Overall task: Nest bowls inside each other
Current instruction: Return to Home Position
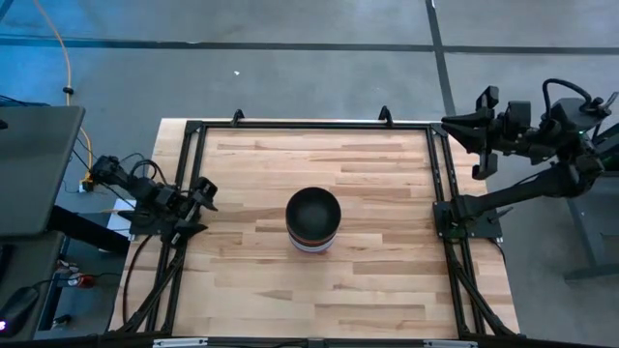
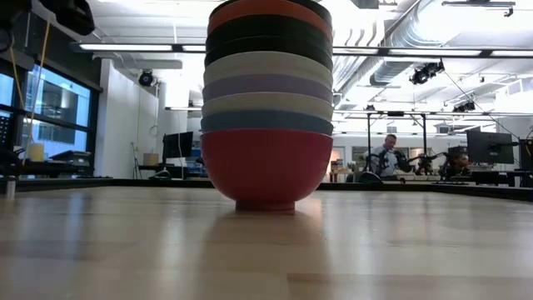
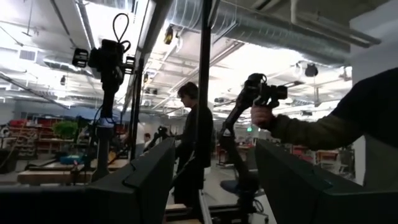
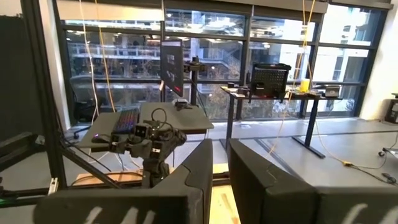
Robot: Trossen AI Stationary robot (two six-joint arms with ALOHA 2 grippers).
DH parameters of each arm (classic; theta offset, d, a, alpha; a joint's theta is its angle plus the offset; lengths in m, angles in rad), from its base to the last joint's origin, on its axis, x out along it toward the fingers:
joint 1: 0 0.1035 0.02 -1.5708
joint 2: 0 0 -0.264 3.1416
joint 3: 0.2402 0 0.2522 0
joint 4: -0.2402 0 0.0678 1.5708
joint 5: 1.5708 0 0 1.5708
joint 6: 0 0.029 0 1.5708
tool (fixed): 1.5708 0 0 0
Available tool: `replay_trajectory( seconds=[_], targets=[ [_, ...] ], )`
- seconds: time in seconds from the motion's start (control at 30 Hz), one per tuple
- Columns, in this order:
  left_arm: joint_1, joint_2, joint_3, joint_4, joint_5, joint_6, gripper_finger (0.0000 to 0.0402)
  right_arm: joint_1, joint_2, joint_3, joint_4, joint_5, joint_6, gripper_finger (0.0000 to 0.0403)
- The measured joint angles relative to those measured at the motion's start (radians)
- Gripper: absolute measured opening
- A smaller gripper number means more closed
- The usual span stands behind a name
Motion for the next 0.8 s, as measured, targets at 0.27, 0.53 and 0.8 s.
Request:
replay_trajectory(
  seconds=[0.27, 0.53, 0.8],
  targets=[
    [0.131, 0.033, 0.0, 0.035, 0.12, -0.058, 0.0211, 0.0, 0.017, 0.0, 0.0, 0.0, 0.004, 0.0044],
    [0.235, 0.048, 0.0, 0.091, 0.197, -0.074, 0.0211, 0.0, 0.017, 0.0, -0.002, -0.002, 0.028, 0.0044],
    [0.344, 0.048, 0.0, 0.141, 0.272, -0.09, 0.0211, 0.0, 0.024, 0.0, -0.002, -0.004, 0.037, 0.0044]
  ],
)
